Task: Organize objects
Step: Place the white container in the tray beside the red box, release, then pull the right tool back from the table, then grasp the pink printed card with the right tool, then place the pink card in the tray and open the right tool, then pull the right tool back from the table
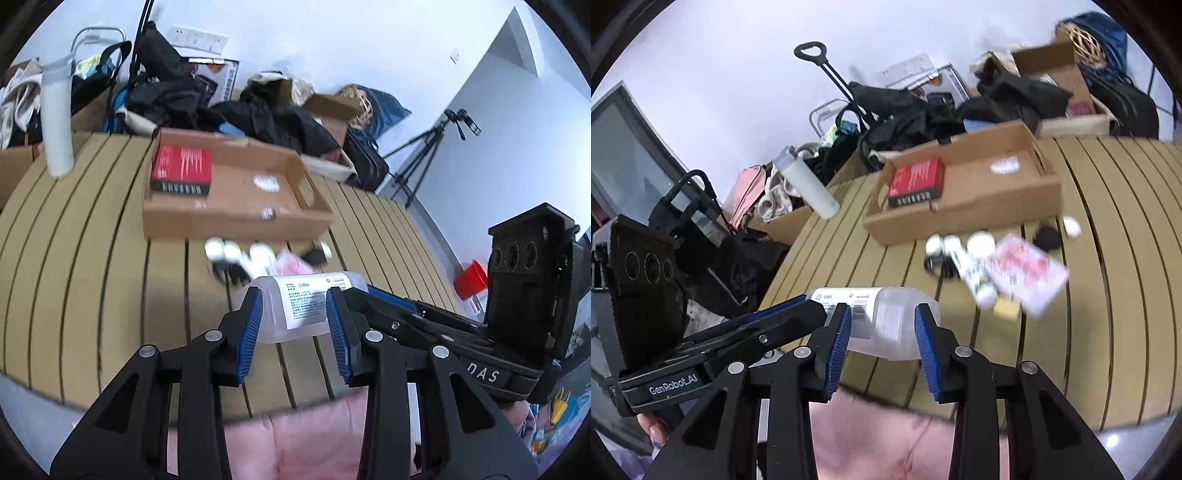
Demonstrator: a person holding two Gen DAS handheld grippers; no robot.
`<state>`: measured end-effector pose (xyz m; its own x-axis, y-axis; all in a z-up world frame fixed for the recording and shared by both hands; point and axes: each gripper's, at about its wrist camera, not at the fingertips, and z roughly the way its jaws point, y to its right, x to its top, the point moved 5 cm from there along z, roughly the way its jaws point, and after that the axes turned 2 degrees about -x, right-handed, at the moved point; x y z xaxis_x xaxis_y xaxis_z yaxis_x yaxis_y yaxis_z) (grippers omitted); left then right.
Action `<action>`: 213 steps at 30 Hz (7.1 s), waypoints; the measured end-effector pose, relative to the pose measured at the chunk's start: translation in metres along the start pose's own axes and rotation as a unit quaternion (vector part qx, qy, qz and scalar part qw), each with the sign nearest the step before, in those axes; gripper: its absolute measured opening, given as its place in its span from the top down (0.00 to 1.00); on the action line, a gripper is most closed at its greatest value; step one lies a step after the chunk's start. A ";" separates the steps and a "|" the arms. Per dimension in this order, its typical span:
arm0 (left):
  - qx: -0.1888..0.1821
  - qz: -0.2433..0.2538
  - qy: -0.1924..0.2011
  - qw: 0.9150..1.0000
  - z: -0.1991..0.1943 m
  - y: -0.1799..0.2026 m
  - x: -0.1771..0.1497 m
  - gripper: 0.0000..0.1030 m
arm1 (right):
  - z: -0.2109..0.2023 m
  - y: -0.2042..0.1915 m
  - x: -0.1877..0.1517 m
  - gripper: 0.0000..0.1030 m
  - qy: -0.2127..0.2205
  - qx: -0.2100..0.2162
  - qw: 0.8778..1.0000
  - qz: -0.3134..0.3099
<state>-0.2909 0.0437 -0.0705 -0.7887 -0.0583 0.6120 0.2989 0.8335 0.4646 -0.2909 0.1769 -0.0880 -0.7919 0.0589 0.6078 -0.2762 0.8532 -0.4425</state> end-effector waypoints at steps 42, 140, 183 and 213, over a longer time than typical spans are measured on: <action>0.195 0.018 -0.044 0.980 -0.058 -0.050 0.047 0.00 | -0.043 0.064 0.090 0.13 -0.056 -0.170 0.981 -0.069; 0.000 0.071 -0.154 0.985 0.235 0.042 -0.039 0.45 | 0.011 0.239 -0.043 0.44 -0.020 -0.115 0.978 0.174; 0.053 -0.013 -0.041 0.998 0.175 -0.092 0.174 0.45 | 0.205 0.137 0.218 0.21 -0.090 -0.125 0.988 -0.022; 0.172 0.071 0.113 0.976 -0.215 0.058 -0.070 0.00 | -0.189 -0.021 -0.015 0.20 0.043 -0.167 0.974 -0.145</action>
<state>-0.1024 -0.0217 0.0514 -0.6019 -0.0159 0.7984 0.1680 0.9749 0.1461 -0.1706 0.2562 0.0371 -0.6550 -0.1786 0.7343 -0.2769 0.9608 -0.0134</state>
